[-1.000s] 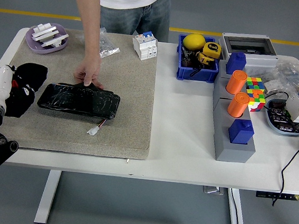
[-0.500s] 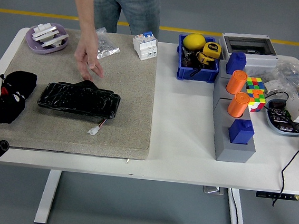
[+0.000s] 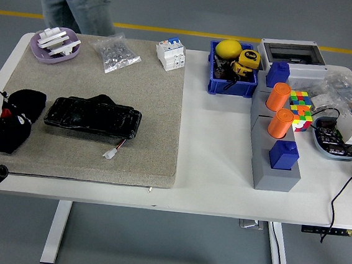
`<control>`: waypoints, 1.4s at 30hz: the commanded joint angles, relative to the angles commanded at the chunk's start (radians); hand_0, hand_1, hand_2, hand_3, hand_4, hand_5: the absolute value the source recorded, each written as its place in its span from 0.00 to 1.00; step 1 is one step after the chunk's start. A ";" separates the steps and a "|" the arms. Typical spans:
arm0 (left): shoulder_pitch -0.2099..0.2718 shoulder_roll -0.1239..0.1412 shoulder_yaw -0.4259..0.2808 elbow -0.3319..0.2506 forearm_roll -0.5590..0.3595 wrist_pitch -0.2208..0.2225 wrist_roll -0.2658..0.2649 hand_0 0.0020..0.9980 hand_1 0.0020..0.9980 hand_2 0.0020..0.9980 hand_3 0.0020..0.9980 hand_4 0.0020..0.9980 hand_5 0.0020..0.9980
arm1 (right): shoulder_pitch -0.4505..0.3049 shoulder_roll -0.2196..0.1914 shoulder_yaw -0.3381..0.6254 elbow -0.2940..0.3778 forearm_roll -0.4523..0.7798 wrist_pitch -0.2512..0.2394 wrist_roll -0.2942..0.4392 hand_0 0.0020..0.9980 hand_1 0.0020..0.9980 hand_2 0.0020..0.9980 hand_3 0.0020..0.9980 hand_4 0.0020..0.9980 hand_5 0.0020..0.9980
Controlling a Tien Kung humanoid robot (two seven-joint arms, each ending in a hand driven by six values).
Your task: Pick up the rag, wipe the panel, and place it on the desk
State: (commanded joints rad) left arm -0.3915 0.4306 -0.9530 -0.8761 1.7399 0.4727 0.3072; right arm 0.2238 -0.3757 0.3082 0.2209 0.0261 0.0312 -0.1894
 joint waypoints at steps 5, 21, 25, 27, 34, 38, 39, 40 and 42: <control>0.003 -0.001 -0.010 -0.008 0.011 -0.002 0.006 0.51 0.68 0.66 0.58 0.93 0.26 | -0.002 0.001 0.004 -0.001 -0.005 -0.001 -0.001 0.71 0.59 0.68 0.64 1.00 0.57; 0.017 0.010 -0.045 -0.040 0.025 -0.012 0.002 0.52 0.69 0.69 0.70 1.00 0.44 | -0.006 0.001 0.010 -0.003 -0.010 -0.005 -0.004 0.71 0.59 0.68 0.64 1.00 0.56; 0.025 0.015 -0.057 -0.073 0.040 -0.018 0.008 0.52 0.69 0.69 0.70 1.00 0.47 | -0.009 0.001 0.018 -0.004 -0.017 -0.005 -0.006 0.71 0.59 0.68 0.64 1.00 0.56; 0.031 0.018 -0.065 -0.094 0.047 -0.022 0.011 0.52 0.69 0.69 0.70 1.00 0.47 | -0.009 0.001 0.017 -0.004 -0.015 -0.005 -0.006 0.71 0.59 0.68 0.64 1.00 0.56; 0.071 0.031 -0.131 -0.223 0.082 -0.017 0.005 0.51 0.66 0.68 0.69 1.00 0.50 | -0.010 0.004 0.009 -0.005 -0.004 -0.005 -0.001 0.70 0.58 0.68 0.64 1.00 0.56; 0.103 0.041 -0.181 -0.309 0.061 0.002 -0.021 0.51 0.66 0.68 0.69 1.00 0.50 | -0.009 0.004 0.004 -0.005 0.004 -0.005 0.001 0.70 0.58 0.68 0.64 1.00 0.56; 0.116 0.044 -0.202 -0.340 0.025 0.013 -0.044 0.51 0.66 0.68 0.69 1.00 0.50 | -0.009 0.004 -0.002 -0.005 0.011 -0.005 0.003 0.70 0.58 0.68 0.64 1.00 0.56; 0.125 0.047 -0.219 -0.359 -0.010 0.014 -0.065 0.44 0.62 0.65 0.62 0.89 0.52 | -0.010 0.005 -0.004 -0.005 0.014 -0.005 0.004 0.70 0.58 0.68 0.64 1.00 0.56; 0.143 0.049 -0.259 -0.385 -0.088 0.005 -0.122 0.44 0.62 0.65 0.62 0.89 0.52 | -0.011 0.005 -0.004 -0.005 0.016 -0.005 0.004 0.70 0.58 0.68 0.64 1.00 0.56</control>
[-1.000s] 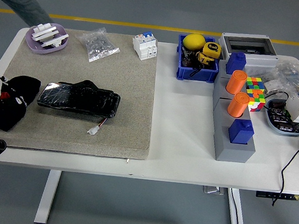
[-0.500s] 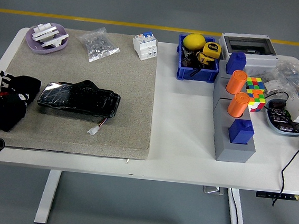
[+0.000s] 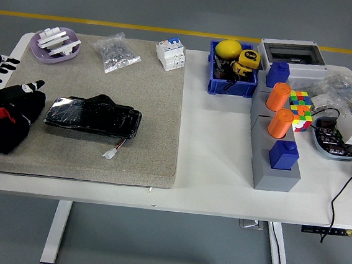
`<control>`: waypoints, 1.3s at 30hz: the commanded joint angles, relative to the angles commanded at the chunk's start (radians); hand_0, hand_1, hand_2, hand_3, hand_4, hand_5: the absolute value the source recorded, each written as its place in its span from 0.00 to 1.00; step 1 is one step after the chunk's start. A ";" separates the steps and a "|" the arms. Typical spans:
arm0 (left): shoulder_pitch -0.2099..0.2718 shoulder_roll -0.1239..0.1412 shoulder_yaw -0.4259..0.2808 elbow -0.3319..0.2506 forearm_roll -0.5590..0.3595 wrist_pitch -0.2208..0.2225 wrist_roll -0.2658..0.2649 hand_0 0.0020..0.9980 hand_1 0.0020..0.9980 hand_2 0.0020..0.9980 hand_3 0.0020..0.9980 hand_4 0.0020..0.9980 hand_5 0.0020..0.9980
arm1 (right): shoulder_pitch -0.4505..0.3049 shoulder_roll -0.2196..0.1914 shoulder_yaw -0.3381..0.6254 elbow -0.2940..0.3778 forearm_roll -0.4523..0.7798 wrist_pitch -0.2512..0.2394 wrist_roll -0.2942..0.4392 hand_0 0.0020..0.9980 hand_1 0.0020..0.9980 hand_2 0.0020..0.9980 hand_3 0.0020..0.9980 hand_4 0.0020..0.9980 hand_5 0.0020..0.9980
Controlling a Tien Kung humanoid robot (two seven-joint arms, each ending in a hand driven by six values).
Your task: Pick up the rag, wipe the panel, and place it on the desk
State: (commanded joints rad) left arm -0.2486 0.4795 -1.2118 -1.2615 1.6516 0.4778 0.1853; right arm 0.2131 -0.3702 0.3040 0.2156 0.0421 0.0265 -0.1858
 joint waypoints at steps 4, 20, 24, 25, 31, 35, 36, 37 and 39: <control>0.027 0.000 -0.071 -0.022 -0.169 -0.072 -0.124 0.44 0.62 0.65 0.62 0.89 0.52 | -0.002 0.002 -0.005 0.000 0.007 0.000 0.001 0.70 0.58 0.68 0.64 1.00 0.56; 0.083 -0.079 -0.178 -0.022 -0.845 -0.300 -0.279 0.40 0.54 0.61 0.59 0.81 0.54 | -0.002 0.011 -0.017 -0.002 0.021 -0.001 0.007 0.71 0.59 0.68 0.64 1.00 0.55; 0.088 -0.084 -0.184 -0.041 -1.014 -0.307 -0.291 0.40 0.54 0.60 0.59 0.81 0.53 | -0.002 0.012 -0.018 -0.002 0.023 -0.001 0.007 0.71 0.59 0.68 0.64 1.00 0.55; 0.089 -0.085 -0.188 -0.047 -1.043 -0.309 -0.294 0.40 0.54 0.60 0.59 0.81 0.53 | -0.002 0.012 -0.018 -0.002 0.022 0.000 0.007 0.71 0.59 0.68 0.64 1.00 0.55; 0.093 -0.082 -0.205 -0.059 -1.096 -0.326 -0.298 0.41 0.53 0.59 0.58 0.81 0.51 | -0.005 0.014 -0.016 -0.003 0.020 -0.001 0.007 0.71 0.59 0.68 0.64 1.00 0.55; 0.099 -0.080 -0.219 -0.056 -1.112 -0.341 -0.300 0.41 0.53 0.57 0.57 0.80 0.49 | -0.005 0.015 -0.015 -0.004 0.018 -0.001 0.007 0.71 0.59 0.68 0.63 1.00 0.55; 0.101 -0.079 -0.221 -0.057 -1.111 -0.345 -0.299 0.41 0.53 0.57 0.57 0.80 0.49 | -0.006 0.016 -0.017 -0.004 0.020 -0.001 0.008 0.71 0.59 0.68 0.63 1.00 0.55; 0.103 -0.079 -0.222 -0.059 -1.109 -0.351 -0.298 0.41 0.53 0.57 0.57 0.80 0.49 | -0.006 0.016 -0.017 -0.004 0.020 -0.001 0.008 0.71 0.59 0.68 0.63 1.00 0.55; 0.108 -0.079 -0.224 -0.062 -1.106 -0.362 -0.294 0.41 0.53 0.57 0.57 0.80 0.49 | -0.005 0.016 -0.020 -0.004 0.023 -0.001 0.009 0.71 0.59 0.68 0.63 1.00 0.55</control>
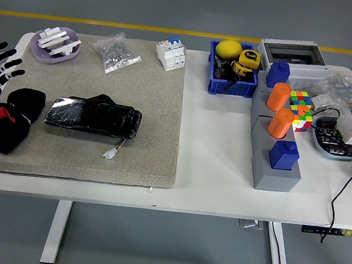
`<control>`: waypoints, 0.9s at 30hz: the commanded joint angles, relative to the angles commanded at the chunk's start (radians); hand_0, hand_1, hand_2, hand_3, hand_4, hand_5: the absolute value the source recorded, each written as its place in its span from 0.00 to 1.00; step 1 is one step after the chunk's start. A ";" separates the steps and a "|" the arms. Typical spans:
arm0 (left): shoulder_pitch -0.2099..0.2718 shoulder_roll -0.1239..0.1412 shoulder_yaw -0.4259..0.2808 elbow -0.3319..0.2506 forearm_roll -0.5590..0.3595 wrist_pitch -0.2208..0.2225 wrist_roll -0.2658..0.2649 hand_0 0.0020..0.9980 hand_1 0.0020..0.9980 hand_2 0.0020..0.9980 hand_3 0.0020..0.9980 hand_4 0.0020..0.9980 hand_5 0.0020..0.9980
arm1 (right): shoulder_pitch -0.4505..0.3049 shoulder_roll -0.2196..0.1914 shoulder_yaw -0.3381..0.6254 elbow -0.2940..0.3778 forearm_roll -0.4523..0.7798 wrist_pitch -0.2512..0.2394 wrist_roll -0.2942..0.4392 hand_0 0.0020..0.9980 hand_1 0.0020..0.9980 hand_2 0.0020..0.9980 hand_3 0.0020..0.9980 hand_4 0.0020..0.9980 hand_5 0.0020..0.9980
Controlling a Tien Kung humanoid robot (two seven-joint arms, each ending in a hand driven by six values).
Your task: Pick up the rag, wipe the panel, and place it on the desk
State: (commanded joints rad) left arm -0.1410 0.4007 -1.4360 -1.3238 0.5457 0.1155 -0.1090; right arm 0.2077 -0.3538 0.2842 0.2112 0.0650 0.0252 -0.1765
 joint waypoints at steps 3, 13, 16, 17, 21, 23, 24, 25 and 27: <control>0.007 0.001 0.000 -0.006 0.001 -0.011 0.004 0.41 0.52 0.56 0.57 0.80 0.48 | 0.001 0.000 0.000 -0.001 0.001 -0.001 0.001 0.71 0.59 0.68 0.63 1.00 0.55; 0.023 0.012 -0.006 -0.012 0.001 -0.028 0.005 0.40 0.52 0.56 0.56 0.80 0.48 | 0.005 0.004 0.013 -0.002 -0.022 -0.001 -0.006 0.71 0.59 0.68 0.63 1.00 0.55; 0.028 0.017 -0.010 -0.016 0.003 -0.028 0.005 0.40 0.52 0.56 0.56 0.80 0.47 | 0.009 0.006 0.017 -0.002 -0.029 -0.001 -0.007 0.71 0.59 0.68 0.63 1.00 0.55; 0.030 0.019 -0.010 -0.017 0.002 -0.028 0.004 0.40 0.52 0.56 0.56 0.80 0.47 | 0.010 0.007 0.019 -0.002 -0.032 -0.002 -0.008 0.71 0.59 0.68 0.63 1.00 0.55; 0.030 0.024 -0.009 -0.015 0.003 -0.027 0.004 0.40 0.52 0.56 0.56 0.79 0.44 | 0.015 0.009 0.027 -0.003 -0.044 -0.003 -0.011 0.71 0.59 0.68 0.63 1.00 0.55; 0.031 0.027 -0.008 -0.017 0.004 -0.027 0.005 0.40 0.52 0.56 0.56 0.79 0.44 | 0.017 0.011 0.030 -0.003 -0.049 -0.003 -0.013 0.71 0.59 0.68 0.63 1.00 0.55; 0.031 0.027 -0.008 -0.018 0.004 -0.027 0.005 0.40 0.52 0.56 0.56 0.79 0.44 | 0.018 0.011 0.032 -0.003 -0.052 -0.003 -0.014 0.71 0.59 0.68 0.63 1.00 0.55; 0.031 0.029 -0.007 -0.018 0.005 -0.027 0.005 0.40 0.52 0.56 0.56 0.79 0.44 | 0.019 0.012 0.033 -0.004 -0.052 -0.004 -0.013 0.71 0.59 0.68 0.63 1.00 0.55; 0.033 0.030 -0.005 -0.018 0.004 -0.027 0.005 0.40 0.52 0.56 0.56 0.79 0.43 | 0.020 0.013 0.034 -0.004 -0.057 -0.003 -0.014 0.70 0.59 0.68 0.64 1.00 0.55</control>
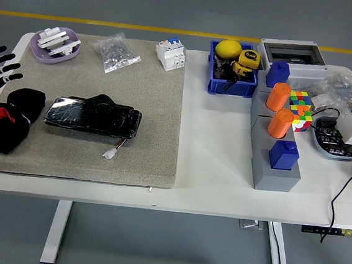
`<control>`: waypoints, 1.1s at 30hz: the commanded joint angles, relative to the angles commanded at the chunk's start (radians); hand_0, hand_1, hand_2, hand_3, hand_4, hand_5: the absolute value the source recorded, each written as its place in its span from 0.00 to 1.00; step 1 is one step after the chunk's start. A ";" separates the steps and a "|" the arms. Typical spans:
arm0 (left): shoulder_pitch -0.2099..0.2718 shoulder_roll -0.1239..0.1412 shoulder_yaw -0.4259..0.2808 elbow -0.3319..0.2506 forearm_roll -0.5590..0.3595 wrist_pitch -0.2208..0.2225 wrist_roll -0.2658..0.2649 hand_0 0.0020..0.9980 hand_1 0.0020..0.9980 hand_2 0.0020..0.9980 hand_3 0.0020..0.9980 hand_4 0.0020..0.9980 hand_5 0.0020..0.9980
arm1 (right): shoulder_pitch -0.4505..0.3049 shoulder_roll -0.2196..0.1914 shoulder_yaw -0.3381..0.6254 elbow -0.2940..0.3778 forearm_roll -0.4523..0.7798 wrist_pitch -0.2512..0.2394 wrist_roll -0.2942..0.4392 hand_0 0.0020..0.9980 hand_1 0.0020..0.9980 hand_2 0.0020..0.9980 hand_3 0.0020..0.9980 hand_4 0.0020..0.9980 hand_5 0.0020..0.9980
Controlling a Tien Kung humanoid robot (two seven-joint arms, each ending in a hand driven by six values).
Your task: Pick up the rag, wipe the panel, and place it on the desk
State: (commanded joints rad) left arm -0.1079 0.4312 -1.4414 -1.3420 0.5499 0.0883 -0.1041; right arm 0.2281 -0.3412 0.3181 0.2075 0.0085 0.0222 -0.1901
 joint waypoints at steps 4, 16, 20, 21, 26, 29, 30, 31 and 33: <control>0.005 0.002 -0.003 -0.006 0.002 0.000 0.001 0.40 0.52 0.56 0.56 0.79 0.43 | 0.001 0.002 -0.001 0.000 -0.002 0.001 0.001 0.70 0.59 0.68 0.64 1.00 0.55; 0.005 0.008 -0.013 -0.024 -0.001 0.000 0.004 0.40 0.51 0.56 0.56 0.80 0.42 | -0.002 0.014 -0.017 -0.002 0.022 0.003 0.009 0.71 0.59 0.68 0.64 1.00 0.55; 0.001 0.011 -0.014 -0.027 -0.006 0.001 0.004 0.40 0.51 0.56 0.56 0.80 0.42 | -0.008 0.014 -0.012 -0.001 0.014 0.004 0.006 0.71 0.59 0.68 0.64 1.00 0.55; 0.001 0.012 -0.015 -0.029 -0.005 0.001 0.004 0.40 0.51 0.56 0.56 0.80 0.42 | -0.013 0.016 -0.013 -0.001 0.013 0.006 0.005 0.71 0.59 0.68 0.64 1.00 0.55; 0.002 0.017 -0.018 -0.039 -0.009 0.002 0.005 0.40 0.52 0.56 0.56 0.81 0.42 | -0.031 0.025 0.005 -0.002 -0.023 0.012 -0.006 0.71 0.59 0.68 0.64 1.00 0.56; 0.003 0.022 -0.018 -0.048 -0.009 0.002 0.006 0.41 0.51 0.56 0.56 0.81 0.41 | -0.041 0.028 0.012 -0.002 -0.038 0.016 -0.011 0.71 0.60 0.68 0.64 1.00 0.56; 0.003 0.022 -0.019 -0.049 -0.009 0.002 0.006 0.41 0.51 0.56 0.56 0.81 0.41 | -0.042 0.028 0.012 -0.002 -0.039 0.016 -0.012 0.71 0.60 0.68 0.64 1.00 0.56; 0.003 0.023 -0.020 -0.052 -0.010 0.002 0.006 0.41 0.51 0.56 0.56 0.81 0.41 | -0.044 0.027 0.012 -0.001 -0.039 0.016 -0.012 0.71 0.60 0.68 0.64 1.00 0.56; 0.003 0.027 -0.022 -0.058 -0.009 0.003 0.007 0.41 0.51 0.56 0.56 0.81 0.41 | -0.048 0.026 0.020 -0.001 -0.042 0.016 -0.015 0.71 0.60 0.68 0.64 1.00 0.56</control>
State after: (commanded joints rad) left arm -0.1045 0.4577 -1.4634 -1.4002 0.5405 0.0910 -0.0968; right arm 0.1802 -0.3156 0.3376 0.2066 -0.0338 0.0377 -0.2054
